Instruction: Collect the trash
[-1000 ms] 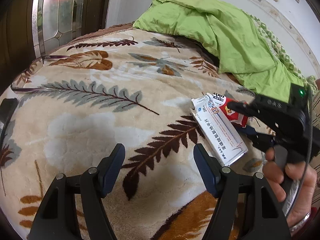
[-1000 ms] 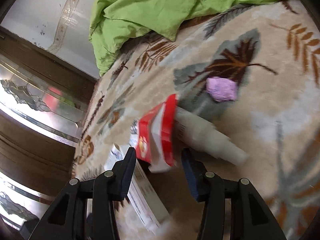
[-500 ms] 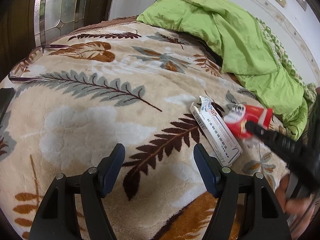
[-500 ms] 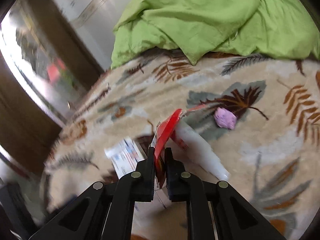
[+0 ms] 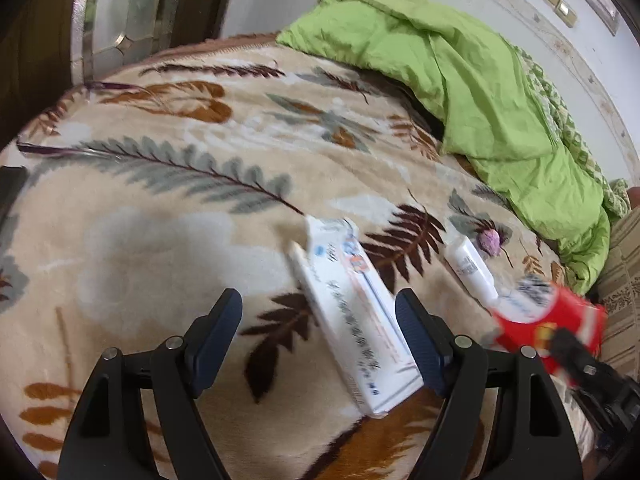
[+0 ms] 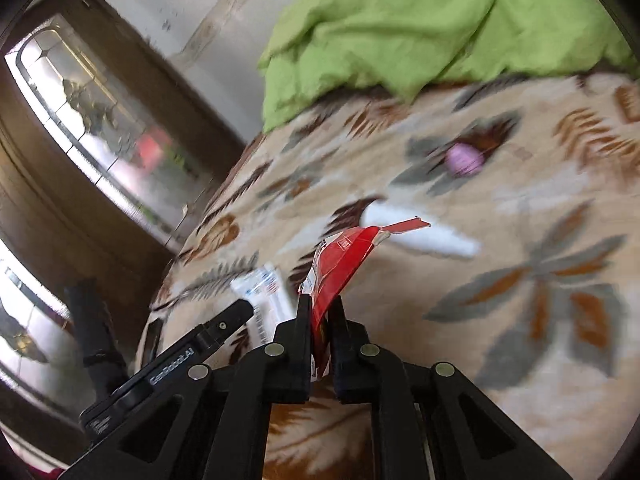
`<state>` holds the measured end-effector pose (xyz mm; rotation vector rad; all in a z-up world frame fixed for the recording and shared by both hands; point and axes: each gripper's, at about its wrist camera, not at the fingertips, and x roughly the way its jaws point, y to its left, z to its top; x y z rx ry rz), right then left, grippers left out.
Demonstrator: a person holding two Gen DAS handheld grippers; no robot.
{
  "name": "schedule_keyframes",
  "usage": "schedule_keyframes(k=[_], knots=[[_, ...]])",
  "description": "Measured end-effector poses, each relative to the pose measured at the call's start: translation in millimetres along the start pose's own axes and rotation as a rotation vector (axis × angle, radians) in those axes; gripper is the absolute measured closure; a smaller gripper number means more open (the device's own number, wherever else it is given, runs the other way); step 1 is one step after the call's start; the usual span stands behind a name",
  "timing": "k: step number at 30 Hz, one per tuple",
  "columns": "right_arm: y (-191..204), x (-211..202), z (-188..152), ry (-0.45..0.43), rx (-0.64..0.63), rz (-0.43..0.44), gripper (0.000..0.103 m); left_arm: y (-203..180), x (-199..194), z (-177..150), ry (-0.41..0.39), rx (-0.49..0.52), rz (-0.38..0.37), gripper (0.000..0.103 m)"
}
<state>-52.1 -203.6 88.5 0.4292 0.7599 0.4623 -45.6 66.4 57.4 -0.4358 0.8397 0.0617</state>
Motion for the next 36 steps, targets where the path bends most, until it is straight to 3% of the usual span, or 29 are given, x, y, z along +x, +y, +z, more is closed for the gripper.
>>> schedule_keyframes(k=[1,6,12,14,15,16,18,21,23,27,33,36], knots=[[1,-8,-2,-0.015,-0.006,-0.014,0.095,-4,5,-1,0.017,0.004,-0.006,0.014],[-7,-46,-17,-0.087,0.045,-0.030,0.095,-29,19,-6,0.027,0.088,0.122,0.004],[-11,-51,-34,-0.068,0.084,-0.021,0.095,-39,39,-3,0.060,0.161,0.247,0.004],[-8,-55,-38,-0.070,0.068,-0.028,0.095,-37,38,-4,0.058,0.168,0.249,0.010],[-5,-57,-39,-0.076,0.054,-0.038,0.095,-37,35,-4,0.049,0.180,0.255,0.024],[-3,-61,-41,-0.085,0.036,-0.056,0.095,-36,32,-4,0.040,0.192,0.255,0.030],[1,-66,-44,-0.099,0.024,-0.068,0.095,-31,24,-4,0.029,0.205,0.230,0.047],[5,-79,-50,-0.118,0.009,-0.093,0.095,-21,12,-6,0.030,0.176,0.150,0.051],[6,-86,-55,-0.124,0.012,-0.100,0.095,-19,4,-8,0.034,0.157,0.071,0.052],[9,-104,-67,-0.141,-0.003,-0.142,0.095,-32,-17,-26,0.028,0.218,-0.027,0.052],[5,-128,-86,-0.157,-0.016,-0.202,0.095,-53,-66,-63,-0.022,0.372,-0.099,0.052],[-1,-137,-95,-0.160,0.010,-0.209,0.095,-56,-91,-84,-0.062,0.447,-0.095,0.052]])
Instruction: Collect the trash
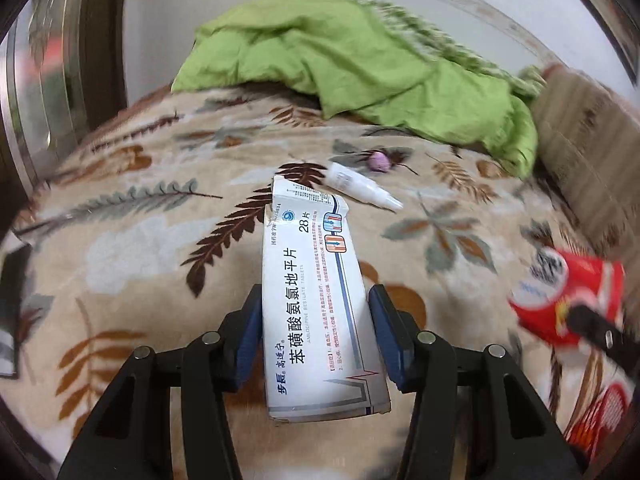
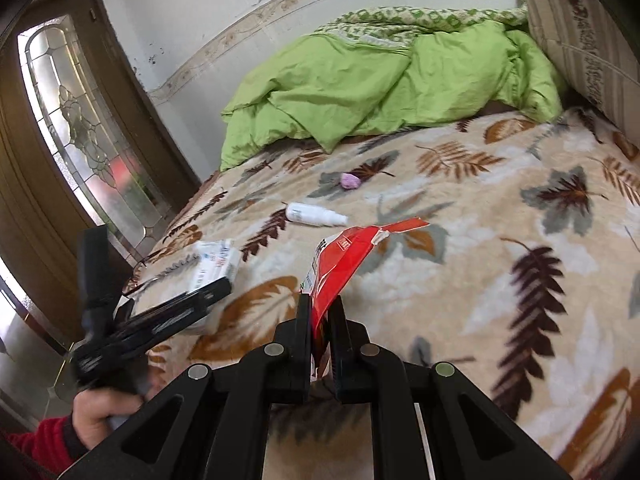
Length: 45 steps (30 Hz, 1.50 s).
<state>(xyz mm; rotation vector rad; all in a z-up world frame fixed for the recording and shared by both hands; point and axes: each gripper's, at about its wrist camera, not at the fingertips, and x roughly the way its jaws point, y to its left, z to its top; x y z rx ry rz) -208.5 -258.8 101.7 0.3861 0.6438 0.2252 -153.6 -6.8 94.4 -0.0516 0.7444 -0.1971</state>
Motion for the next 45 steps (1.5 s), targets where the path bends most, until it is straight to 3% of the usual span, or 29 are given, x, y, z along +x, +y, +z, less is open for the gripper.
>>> schedule_keyframes(k=[6,15,45], knots=[[0,-9,-9,-0.012,0.001,0.000,0.095,-19,-24,-15,-0.075,0.105,0.046,0.052],[-2,-12,-13,-0.015,0.006,-0.008,0.095,-31,-25,-21,-0.104,0.169,0.082,0.052],[2,-6,-15,0.011,0.004,-0.010,0.094,-35,-14,-21,-0.089,0.190,0.083,0.052]])
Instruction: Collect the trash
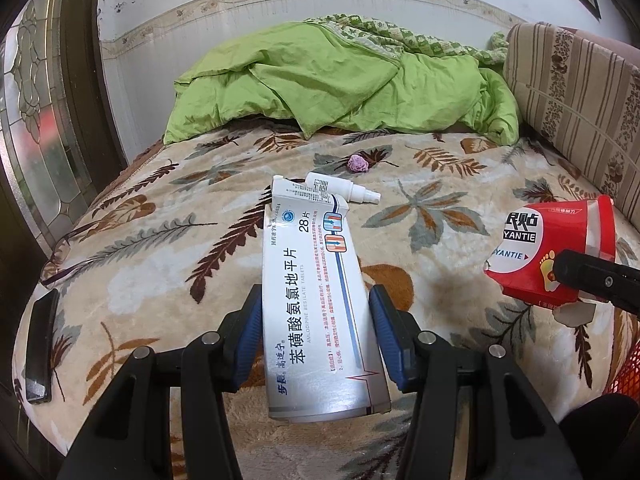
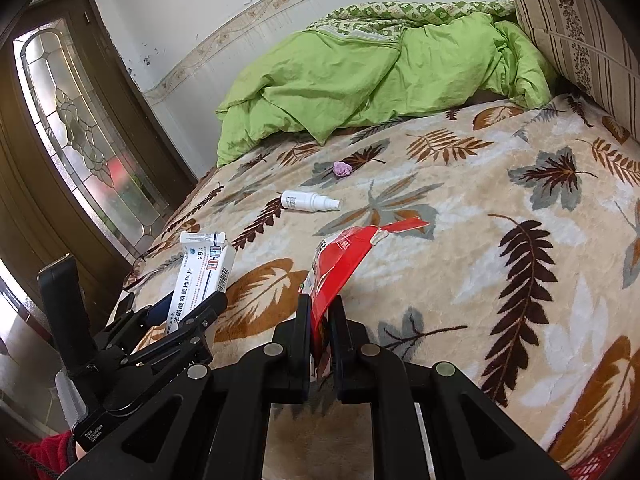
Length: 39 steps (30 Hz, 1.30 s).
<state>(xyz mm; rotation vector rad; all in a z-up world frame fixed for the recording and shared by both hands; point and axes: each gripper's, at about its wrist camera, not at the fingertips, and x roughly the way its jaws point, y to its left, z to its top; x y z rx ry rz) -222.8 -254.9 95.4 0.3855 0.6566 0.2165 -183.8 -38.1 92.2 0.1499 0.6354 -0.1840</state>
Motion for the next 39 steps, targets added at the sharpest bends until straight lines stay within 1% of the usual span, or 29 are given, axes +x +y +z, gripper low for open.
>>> schedule_keyframes(k=[28,33,39], knots=[[-2,-1,1,-0.004,0.004,-0.004,0.094,-2,0,0,0.004,-0.003,-0.005,0.052],[-7,-12,0,-0.022,0.029,-0.008,0.094,-13,-3,-5,0.010,0.015,-0.043,0.052],[-10,-43,-1,-0.053,0.036,-0.024,0.094,-31,-18,-8,0.024,0.051,-0.106,0.052]])
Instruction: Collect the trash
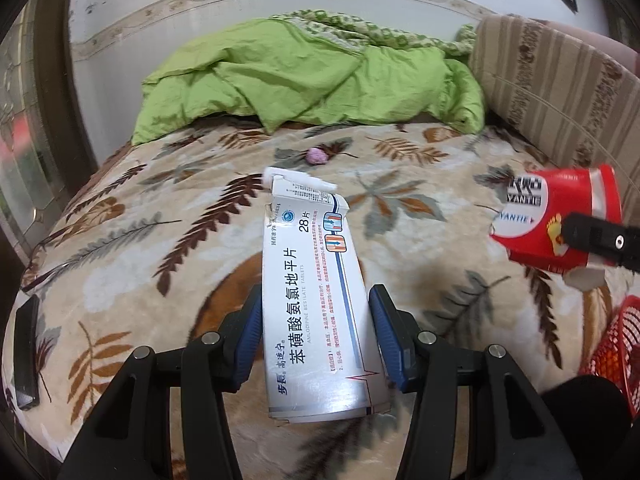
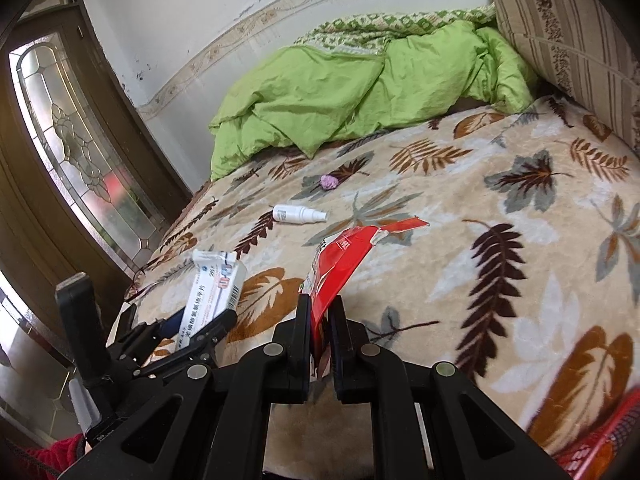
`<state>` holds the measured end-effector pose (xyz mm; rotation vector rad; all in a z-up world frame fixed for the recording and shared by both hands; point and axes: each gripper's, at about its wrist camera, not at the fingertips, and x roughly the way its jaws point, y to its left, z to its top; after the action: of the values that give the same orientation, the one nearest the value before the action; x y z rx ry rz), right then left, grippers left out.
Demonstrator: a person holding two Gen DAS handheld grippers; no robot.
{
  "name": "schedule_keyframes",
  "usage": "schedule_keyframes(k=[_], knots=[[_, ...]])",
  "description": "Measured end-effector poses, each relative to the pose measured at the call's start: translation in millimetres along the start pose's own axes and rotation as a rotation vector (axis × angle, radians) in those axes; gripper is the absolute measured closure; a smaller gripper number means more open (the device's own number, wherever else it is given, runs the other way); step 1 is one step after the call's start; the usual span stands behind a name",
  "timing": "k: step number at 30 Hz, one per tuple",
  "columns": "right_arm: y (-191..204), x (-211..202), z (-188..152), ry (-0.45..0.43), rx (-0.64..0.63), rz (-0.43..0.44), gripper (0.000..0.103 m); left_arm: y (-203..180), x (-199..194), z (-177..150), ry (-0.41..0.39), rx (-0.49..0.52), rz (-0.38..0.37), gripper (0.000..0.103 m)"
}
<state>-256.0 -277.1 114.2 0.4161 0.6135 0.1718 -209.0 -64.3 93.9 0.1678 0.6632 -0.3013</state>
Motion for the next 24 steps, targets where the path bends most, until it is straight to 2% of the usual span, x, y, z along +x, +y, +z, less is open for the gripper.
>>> schedule_keyframes(k=[9,16,24], knots=[[-6,-46,-8,-0.018,0.017,-0.009,0.094,-34,-19,2,0.011,0.063,-0.070,0.052],[-28,-86,-18,-0.048,0.070,-0.045,0.094,-60,-33,6,0.010,0.105,-0.124,0.052],[-57,-133,-32,-0.077,0.120,-0.120,0.094,-108,-53,12,0.002,0.188,-0.239,0.052]])
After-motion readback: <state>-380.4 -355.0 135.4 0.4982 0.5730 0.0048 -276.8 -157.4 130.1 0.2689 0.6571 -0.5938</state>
